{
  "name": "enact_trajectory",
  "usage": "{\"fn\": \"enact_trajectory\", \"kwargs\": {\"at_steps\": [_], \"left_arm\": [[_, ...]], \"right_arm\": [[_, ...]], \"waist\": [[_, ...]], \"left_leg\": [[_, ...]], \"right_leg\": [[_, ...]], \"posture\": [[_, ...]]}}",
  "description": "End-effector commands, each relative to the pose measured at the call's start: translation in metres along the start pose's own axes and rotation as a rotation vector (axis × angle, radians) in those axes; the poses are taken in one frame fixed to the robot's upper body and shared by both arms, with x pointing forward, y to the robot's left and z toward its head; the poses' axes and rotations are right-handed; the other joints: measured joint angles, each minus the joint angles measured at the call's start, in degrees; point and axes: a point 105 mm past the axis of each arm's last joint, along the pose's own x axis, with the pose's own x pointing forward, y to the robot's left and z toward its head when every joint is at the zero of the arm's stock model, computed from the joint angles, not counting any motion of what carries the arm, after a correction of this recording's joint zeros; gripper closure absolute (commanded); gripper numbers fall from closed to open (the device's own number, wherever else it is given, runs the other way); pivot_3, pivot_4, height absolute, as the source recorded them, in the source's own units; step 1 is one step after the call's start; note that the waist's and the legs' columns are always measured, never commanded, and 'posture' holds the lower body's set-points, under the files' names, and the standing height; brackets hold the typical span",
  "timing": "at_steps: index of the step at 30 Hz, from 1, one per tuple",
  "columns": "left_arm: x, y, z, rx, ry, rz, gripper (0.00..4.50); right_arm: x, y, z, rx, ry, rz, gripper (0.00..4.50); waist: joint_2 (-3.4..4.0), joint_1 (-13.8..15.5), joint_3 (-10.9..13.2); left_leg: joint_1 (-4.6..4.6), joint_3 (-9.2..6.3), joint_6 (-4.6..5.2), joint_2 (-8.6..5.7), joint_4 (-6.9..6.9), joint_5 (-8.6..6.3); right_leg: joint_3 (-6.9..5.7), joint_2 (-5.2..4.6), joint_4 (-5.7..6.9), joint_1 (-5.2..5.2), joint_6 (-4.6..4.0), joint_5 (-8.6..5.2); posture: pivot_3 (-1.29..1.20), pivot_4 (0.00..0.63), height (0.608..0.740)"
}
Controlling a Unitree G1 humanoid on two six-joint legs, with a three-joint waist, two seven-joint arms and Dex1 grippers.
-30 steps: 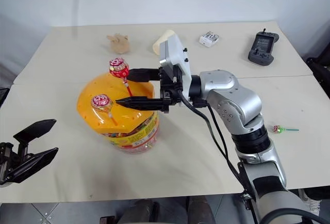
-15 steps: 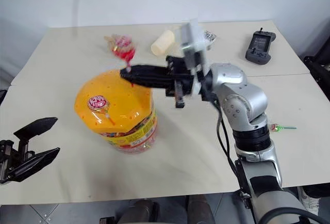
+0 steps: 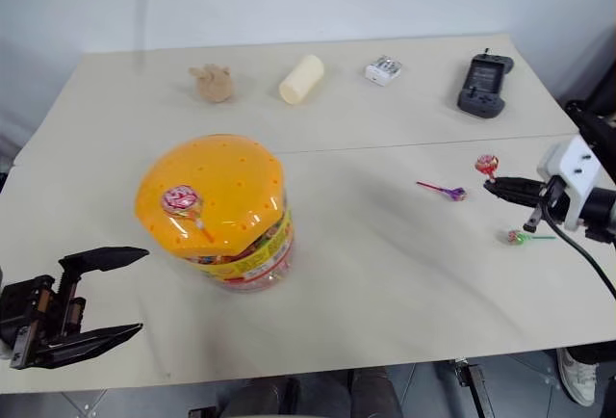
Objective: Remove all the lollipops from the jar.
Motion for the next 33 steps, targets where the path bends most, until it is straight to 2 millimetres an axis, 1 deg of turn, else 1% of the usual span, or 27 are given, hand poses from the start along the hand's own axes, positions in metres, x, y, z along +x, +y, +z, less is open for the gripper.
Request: {"fn": "enact_trajectory", "kwargs": {"at_steps": [1,2,4,5,7,8,11,12,13,14,16,17,19,20,21,23,24,26,29,31,33], "left_arm": [[0.008,-0.007,0.001,0.071,0.013,-0.065,0.00],[0.009,-0.008,0.001,0.076,0.011,-0.073,0.00],[0.009,-0.007,0.003,0.092,-0.006,-0.068,0.00],[0.009,-0.006,0.003,0.090,-0.014,-0.063,0.00],[0.006,-0.006,0.003,0.079,-0.012,-0.046,0.00],[0.004,-0.006,0.003,0.075,-0.013,-0.033,0.00],[-0.001,-0.004,0.005,0.058,-0.041,0.010,0.00],[-0.004,-0.003,0.004,0.051,-0.048,0.031,0.00],[-0.007,-0.003,0.003,0.047,-0.051,0.045,0.00],[-0.011,-0.002,0.003,0.033,-0.064,0.070,0.00],[-0.019,0.001,0.002,0.012,-0.094,0.123,0.00],[-0.025,0.002,0.002,-0.003,-0.115,0.145,0.00],[-0.034,0.006,0.001,-0.017,-0.153,0.202,0.00],[-0.039,0.007,-0.001,-0.031,-0.162,0.226,0.00],[-0.042,0.008,-0.001,-0.040,-0.166,0.240,0.00],[-0.050,0.007,-0.008,-0.076,-0.163,0.267,0.00],[-0.053,0.007,-0.012,-0.079,-0.155,0.282,0.00],[-0.056,0.007,-0.015,-0.075,-0.157,0.305,0.00],[-0.055,0.011,-0.012,-0.062,-0.172,0.320,0.00],[-0.054,0.014,-0.009,-0.048,-0.188,0.318,0.00],[-0.052,0.016,-0.007,-0.038,-0.198,0.317,0.00]], "right_arm": [[-0.010,-0.017,-0.031,0.016,0.137,-0.133,4.46],[-0.011,-0.020,-0.040,0.015,0.187,-0.162,4.46],[-0.013,-0.018,-0.052,0.026,0.240,-0.145,3.99],[-0.013,-0.017,-0.053,0.033,0.240,-0.146,3.79],[-0.008,-0.009,-0.046,0.012,0.188,-0.076,3.17],[-0.005,-0.006,-0.038,0.018,0.140,-0.040,2.84],[0.002,0.003,-0.004,0.071,-0.066,0.062,1.88],[0.004,0.009,0.013,0.059,-0.145,0.127,1.49],[0.006,0.014,0.025,0.046,-0.193,0.174,1.22],[0.008,0.021,0.043,0.021,-0.265,0.243,0.95],[0.014,0.036,0.081,-0.023,-0.402,0.353,0.95],[0.018,0.045,0.104,-0.037,-0.478,0.408,0.95],[0.022,0.065,0.143,-0.071,-0.600,0.509,0.95],[0.023,0.081,0.165,-0.098,-0.662,0.585,0.95],[0.023,0.092,0.178,-0.114,-0.698,0.635,0.95],[0.022,0.125,0.208,-0.158,-0.764,0.787,0.95],[0.020,0.139,0.220,-0.170,-0.804,0.848,0.95],[0.019,0.157,0.238,-0.178,-0.861,0.935,0.95],[0.026,0.178,0.255,-0.259,-0.891,1.010,0.95],[0.034,0.189,0.272,-0.283,-0.927,1.018,0.95],[0.037,0.202,0.283,-0.310,-0.952,1.058,0.95]], "waist": [[0.01,-0.6,0.0],[0.03,-0.7,0.0],[0.07,-0.9,0.0],[0.12,-0.9,0.0],[0.18,-0.8,0.0],[0.18,-0.8,0.0],[0.19,-0.7,0.0],[0.18,-0.7,0.0],[0.18,-0.7,0.0],[0.21,-0.6,0.1],[0.28,-0.7,0.1],[0.30,-0.6,0.1],[0.35,-0.7,0.1],[0.34,-0.5,0.1],[0.33,-0.5,0.1],[0.33,-0.4,0.1],[0.33,-0.3,0.1],[0.32,-0.3,0.1],[0.08,0.6,0.0],[0.05,0.8,0.0],[0.05,0.9,0.0]], "left_leg": [[0.03,0.02,-0.01,-0.01,0.08,0.01],[0.06,0.07,-0.02,0.00,0.21,0.01],[0.11,0.18,-0.04,0.01,0.46,0.02],[0.15,0.20,-0.05,0.03,0.50,0.02],[0.40,0.22,-0.05,0.06,0.51,0.01],[0.55,0.22,-0.05,0.08,0.48,-0.02],[0.56,0.21,-0.02,0.13,0.49,-0.07],[0.56,0.21,-0.01,0.14,0.50,-0.08],[0.54,0.20,-0.02,0.15,0.51,-0.09],[0.54,0.19,-0.04,0.19,0.52,-0.11],[0.53,0.19,-0.06,0.22,0.52,-0.13],[0.52,0.19,-0.08,0.25,0.52,-0.14],[0.51,0.16,-0.12,0.31,0.53,-0.18],[0.51,0.16,-0.16,0.36,0.53,-0.20],[0.50,0.11,-0.20,0.42,0.54,-0.22],[0.42,-0.03,-0.28,0.52,0.55,-0.26],[0.37,-0.08,-0.31,0.55,0.56,-0.28],[0.19,-0.15,-0.32,0.58,0.58,-0.29],[-0.22,-0.26,-0.31,0.53,0.74,-0.30],[-0.22,-0.26,-0.30,0.50,0.74,-0.31],[-0.22,-0.24,-0.31,0.48,0.74,-0.30]], "right_leg": [[0.05,0.00,0.08,0.01,0.00,0.01],[0.12,0.02,0.20,0.02,0.00,0.05],[0.26,0.07,0.42,0.03,-0.05,0.12],[0.28,0.10,0.42,0.07,-0.06,0.16],[0.30,0.15,0.42,0.31,-0.06,0.18],[0.31,0.18,0.40,0.46,-0.07,0.18],[0.32,0.20,0.35,0.49,-0.07,0.18],[0.33,0.19,0.33,0.49,-0.07,0.18],[0.31,0.20,0.32,0.48,-0.06,0.18],[0.31,0.22,0.30,0.48,-0.06,0.18],[0.30,0.24,0.30,0.48,-0.06,0.18],[0.31,0.27,0.29,0.47,-0.06,0.18],[0.28,0.32,0.28,0.46,-0.07,0.18],[0.28,0.36,0.28,0.44,-0.08,0.17],[0.24,0.40,0.28,0.44,-0.11,0.16],[0.16,0.45,0.25,0.41,-0.21,0.10],[0.15,0.46,0.23,0.38,-0.24,0.09],[0.02,0.46,0.16,0.26,-0.25,0.08],[-0.25,0.39,0.17,0.00,-0.25,0.09],[-0.32,0.34,0.15,0.01,-0.26,0.09],[-0.35,0.32,0.20,-0.06,-0.26,0.09]], "posture": [[0.00,0.150,0.740],[0.00,0.150,0.740],[0.00,0.150,0.740],[0.00,0.150,0.740],[0.00,0.150,0.740],[0.00,0.150,0.740],[0.00,0.150,0.740],[0.00,0.150,0.740],[0.00,0.150,0.740],[0.00,0.150,0.740],[0.00,0.150,0.740],[0.00,0.150,0.740],[0.00,0.150,0.740],[0.00,0.150,0.740],[0.00,0.150,0.740],[0.00,0.150,0.740],[0.00,0.150,0.740],[0.00,0.150,0.740],[0.00,0.150,0.740],[0.00,0.150,0.740],[0.00,0.150,0.740]]}}
